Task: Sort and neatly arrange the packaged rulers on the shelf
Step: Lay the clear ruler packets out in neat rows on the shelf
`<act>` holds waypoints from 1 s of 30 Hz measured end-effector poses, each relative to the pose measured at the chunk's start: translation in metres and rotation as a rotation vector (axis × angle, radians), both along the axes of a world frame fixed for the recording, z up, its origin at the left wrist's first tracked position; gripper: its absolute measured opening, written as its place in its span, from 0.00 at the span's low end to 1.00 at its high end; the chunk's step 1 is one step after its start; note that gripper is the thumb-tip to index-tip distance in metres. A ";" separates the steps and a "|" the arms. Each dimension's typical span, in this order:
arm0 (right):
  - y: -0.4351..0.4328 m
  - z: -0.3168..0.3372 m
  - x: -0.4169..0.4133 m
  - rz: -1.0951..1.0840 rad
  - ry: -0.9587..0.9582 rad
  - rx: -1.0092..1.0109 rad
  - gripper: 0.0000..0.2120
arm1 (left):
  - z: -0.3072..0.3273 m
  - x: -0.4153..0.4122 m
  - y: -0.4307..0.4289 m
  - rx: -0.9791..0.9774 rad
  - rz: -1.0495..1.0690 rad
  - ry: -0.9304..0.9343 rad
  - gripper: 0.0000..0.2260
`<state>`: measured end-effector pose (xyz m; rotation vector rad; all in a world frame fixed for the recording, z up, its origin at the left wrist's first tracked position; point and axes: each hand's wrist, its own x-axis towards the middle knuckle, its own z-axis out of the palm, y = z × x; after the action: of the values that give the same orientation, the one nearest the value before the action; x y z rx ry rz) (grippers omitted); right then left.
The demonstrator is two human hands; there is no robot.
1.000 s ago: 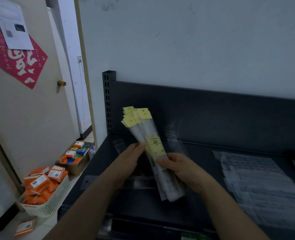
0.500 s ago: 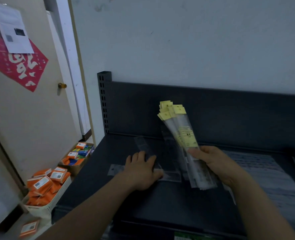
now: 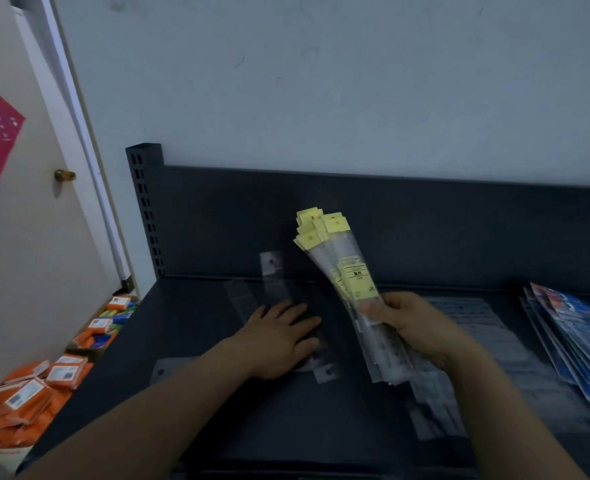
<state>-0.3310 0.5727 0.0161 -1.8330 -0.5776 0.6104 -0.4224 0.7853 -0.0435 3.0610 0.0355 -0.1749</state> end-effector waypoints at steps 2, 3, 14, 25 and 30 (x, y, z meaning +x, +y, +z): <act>0.004 -0.001 0.002 0.010 -0.048 -0.061 0.14 | -0.002 -0.018 0.011 0.062 0.006 -0.082 0.29; 0.008 -0.002 0.002 0.022 -0.077 -0.095 0.14 | -0.004 -0.026 0.018 0.100 0.017 -0.138 0.32; 0.046 -0.005 -0.001 0.090 -0.351 -0.304 0.09 | -0.010 -0.035 0.077 0.171 0.434 -0.407 0.24; 0.033 -0.009 0.001 0.064 -0.410 -0.346 0.11 | 0.029 -0.046 0.096 -0.198 0.366 0.116 0.53; 0.036 -0.008 -0.001 0.085 -0.400 -0.345 0.11 | 0.019 -0.044 0.096 -0.176 0.329 0.029 0.34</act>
<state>-0.3321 0.6091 0.0085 -2.2894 -0.8591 0.4159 -0.4668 0.8812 -0.0245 2.8245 0.4938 -0.1896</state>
